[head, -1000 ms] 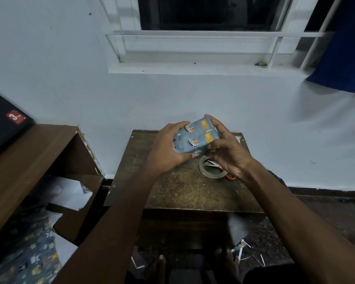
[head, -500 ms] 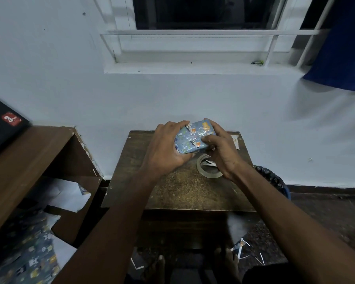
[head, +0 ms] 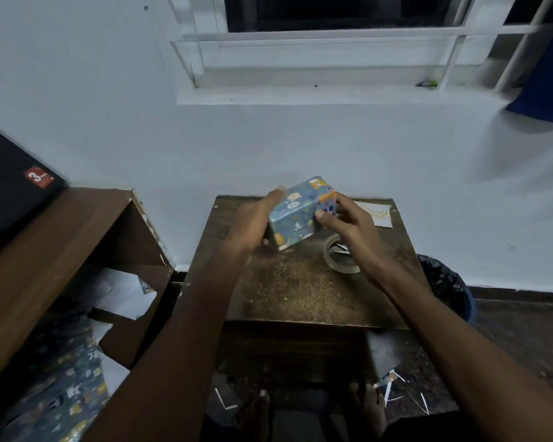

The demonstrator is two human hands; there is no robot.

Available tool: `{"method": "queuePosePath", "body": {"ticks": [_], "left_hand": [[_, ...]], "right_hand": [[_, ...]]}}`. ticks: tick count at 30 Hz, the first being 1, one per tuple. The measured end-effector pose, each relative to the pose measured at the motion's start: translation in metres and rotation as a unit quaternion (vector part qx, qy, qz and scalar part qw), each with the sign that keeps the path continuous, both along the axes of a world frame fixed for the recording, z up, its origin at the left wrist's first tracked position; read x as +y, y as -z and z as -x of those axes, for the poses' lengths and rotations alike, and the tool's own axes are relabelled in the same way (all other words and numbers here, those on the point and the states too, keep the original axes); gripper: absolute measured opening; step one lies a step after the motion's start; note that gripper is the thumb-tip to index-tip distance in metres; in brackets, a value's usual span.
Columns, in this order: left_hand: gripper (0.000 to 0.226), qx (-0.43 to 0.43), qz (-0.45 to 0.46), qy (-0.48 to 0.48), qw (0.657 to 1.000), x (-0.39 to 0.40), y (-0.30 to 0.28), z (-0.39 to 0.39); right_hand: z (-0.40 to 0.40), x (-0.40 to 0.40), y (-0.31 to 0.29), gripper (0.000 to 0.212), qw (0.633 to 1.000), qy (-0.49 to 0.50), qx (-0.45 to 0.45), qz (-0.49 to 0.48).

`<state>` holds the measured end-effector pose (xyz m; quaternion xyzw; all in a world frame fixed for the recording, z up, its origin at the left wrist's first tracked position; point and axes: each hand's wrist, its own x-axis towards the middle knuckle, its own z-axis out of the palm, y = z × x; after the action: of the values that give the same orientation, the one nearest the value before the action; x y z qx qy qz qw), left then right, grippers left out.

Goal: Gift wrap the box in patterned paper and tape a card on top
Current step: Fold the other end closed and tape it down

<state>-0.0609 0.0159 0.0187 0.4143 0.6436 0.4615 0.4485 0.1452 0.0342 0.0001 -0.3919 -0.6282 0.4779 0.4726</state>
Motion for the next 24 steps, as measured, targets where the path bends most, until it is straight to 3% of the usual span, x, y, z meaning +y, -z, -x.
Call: {"method": "queuePosePath", "body": {"ticks": [3,6,8,10,13,16,20,22,24], "left_hand": [[0.052,-0.082,0.131,0.004,0.988,0.001,0.005,0.010],[0.077,-0.111,0.177,-0.025,0.978,0.005,0.013,0.018],[0.086,-0.120,0.159,-0.059,0.978,0.010,0.018,0.022],[0.085,-0.070,0.120,-0.051,0.989,0.014,0.022,0.025],[0.067,0.080,0.092,-0.005,0.993,0.012,0.028,0.031],[0.085,0.127,0.114,0.006,0.985,0.009,0.035,0.034],[0.076,0.136,0.117,0.009,0.984,0.007,0.037,0.035],[0.078,0.175,0.106,0.016,0.979,0.008,0.039,0.035],[0.057,0.208,0.084,0.024,0.974,0.010,0.041,0.035]], "right_hand": [[0.010,0.002,0.011,0.016,0.992,0.077,-0.084,-0.045],[0.022,0.006,0.018,0.039,0.988,0.115,-0.107,0.003],[0.031,0.003,0.018,0.055,0.982,0.115,-0.147,0.033],[0.038,-0.002,0.019,0.056,0.963,0.129,-0.235,-0.002],[0.048,-0.009,0.025,0.055,0.922,0.112,-0.359,-0.086],[0.047,-0.009,0.031,0.055,0.880,0.110,-0.440,-0.139],[0.037,-0.002,0.024,0.050,0.908,0.039,-0.400,-0.122],[0.031,0.002,0.023,0.079,0.923,-0.004,-0.376,-0.085],[0.028,0.005,0.026,0.093,0.921,-0.016,-0.378,-0.089]]}}
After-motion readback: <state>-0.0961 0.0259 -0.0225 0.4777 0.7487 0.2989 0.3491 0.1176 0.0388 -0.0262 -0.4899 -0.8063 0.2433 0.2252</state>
